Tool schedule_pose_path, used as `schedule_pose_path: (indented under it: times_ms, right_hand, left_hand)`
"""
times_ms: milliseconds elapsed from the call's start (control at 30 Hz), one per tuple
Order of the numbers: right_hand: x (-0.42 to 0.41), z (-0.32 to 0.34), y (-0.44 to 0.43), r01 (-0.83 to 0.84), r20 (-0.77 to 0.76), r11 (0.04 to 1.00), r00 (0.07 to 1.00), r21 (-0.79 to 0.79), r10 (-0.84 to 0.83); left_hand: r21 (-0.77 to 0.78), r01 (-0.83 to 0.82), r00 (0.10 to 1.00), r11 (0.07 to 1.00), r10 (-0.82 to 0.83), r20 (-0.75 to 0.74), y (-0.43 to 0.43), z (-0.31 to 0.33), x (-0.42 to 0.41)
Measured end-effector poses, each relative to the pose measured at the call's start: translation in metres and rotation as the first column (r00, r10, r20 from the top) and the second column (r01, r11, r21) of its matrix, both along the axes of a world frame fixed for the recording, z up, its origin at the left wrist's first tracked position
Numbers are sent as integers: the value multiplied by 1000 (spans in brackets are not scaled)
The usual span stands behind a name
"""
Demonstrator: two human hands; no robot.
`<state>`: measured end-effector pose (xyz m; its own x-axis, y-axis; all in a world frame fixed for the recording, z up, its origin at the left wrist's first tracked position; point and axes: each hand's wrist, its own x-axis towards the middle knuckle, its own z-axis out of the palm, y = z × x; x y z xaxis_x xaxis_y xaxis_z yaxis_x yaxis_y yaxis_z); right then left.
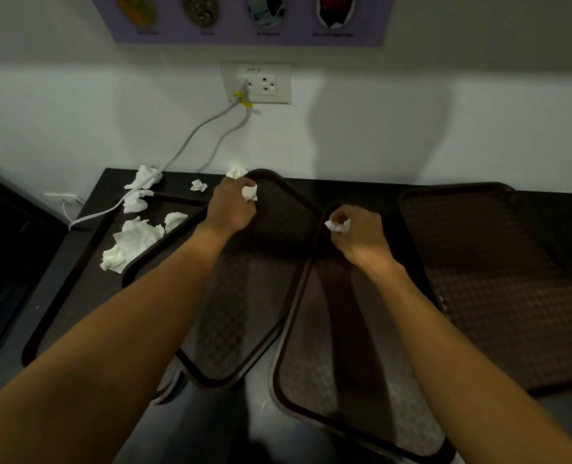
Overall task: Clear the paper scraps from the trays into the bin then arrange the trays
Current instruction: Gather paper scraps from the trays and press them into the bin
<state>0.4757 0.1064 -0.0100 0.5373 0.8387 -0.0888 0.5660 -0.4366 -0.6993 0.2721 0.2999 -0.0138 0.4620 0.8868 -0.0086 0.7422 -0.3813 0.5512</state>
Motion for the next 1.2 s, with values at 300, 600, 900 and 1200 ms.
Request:
schedule_pose_path:
  times_ms: [300,600,900,1200]
  right_hand:
    - [-6,11,-19,85,-103,996,991,8,-83]
    - [-19,9,-36,87,-133,995,988,45,-81]
    - [-72,35,-43,19,-124,988,992,156,0]
    - [-170,71,-54,-60,-190,976,977,208,100]
  left_hand:
    - [118,148,966,982,-118,-232,6,-18,9]
    - [95,-18,998,995,12,65,-22,-16,-9]
    - [-59,-155,937,986,166,308,-90,20,-73]
    - [-143,-217,855,966,259,449,-163,55,-166]
